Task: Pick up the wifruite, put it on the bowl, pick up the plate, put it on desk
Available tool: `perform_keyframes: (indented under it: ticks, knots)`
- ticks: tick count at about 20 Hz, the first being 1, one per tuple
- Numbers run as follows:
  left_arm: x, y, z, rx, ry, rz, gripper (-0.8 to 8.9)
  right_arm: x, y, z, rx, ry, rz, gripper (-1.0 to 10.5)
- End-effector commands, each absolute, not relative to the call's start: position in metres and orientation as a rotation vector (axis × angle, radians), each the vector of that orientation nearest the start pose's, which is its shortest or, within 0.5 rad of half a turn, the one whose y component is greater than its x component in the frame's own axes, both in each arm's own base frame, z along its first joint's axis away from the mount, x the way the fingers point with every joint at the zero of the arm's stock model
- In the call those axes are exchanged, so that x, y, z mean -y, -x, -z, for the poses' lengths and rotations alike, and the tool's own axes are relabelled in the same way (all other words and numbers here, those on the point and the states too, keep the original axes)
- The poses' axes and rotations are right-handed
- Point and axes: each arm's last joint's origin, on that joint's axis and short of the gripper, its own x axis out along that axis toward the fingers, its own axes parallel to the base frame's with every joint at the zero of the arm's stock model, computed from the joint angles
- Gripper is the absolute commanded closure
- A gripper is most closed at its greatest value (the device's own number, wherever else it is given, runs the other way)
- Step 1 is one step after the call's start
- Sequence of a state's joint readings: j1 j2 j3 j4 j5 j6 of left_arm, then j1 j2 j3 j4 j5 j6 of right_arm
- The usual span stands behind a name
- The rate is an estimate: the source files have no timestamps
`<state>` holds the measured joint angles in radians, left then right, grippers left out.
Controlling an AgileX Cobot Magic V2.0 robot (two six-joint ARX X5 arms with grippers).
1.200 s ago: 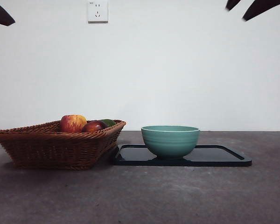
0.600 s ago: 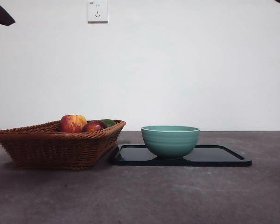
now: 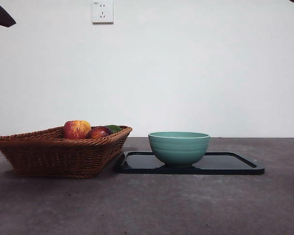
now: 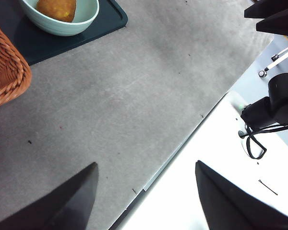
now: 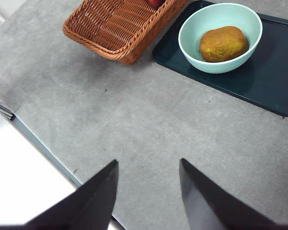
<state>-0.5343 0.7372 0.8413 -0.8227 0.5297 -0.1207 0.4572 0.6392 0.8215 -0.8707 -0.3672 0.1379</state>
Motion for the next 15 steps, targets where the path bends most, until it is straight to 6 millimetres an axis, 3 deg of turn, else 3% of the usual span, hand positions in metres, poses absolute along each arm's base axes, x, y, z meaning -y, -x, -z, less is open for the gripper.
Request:
perform_keyframes:
  ticks: [1,5,8,12,15]
  knots:
    - [0.081,-0.106,-0.309,-0.792,0.093,0.986,4.98,-0.06,-0.096,-0.307,-0.75,-0.093,-0.75,7.4]
    - [0.083,-0.11,-0.314,-0.74,0.112,0.99,5.0,-0.06,-0.096,-0.307,-0.75,-0.093,-0.75,7.4]
    - [0.092,-0.125,-0.325,-0.699,0.141,0.988,4.96,-0.06,-0.096,-0.307,-0.75,-0.093,-0.75,7.4]
    - [0.113,-0.161,-0.339,-0.709,0.088,0.966,4.95,-0.06,-0.096,-0.307,-0.75,-0.093,-0.75,7.4]
    - [0.135,-0.201,-0.347,-0.712,0.001,0.952,4.95,-0.06,-0.096,-0.307,-0.75,-0.093,-0.751,7.4]
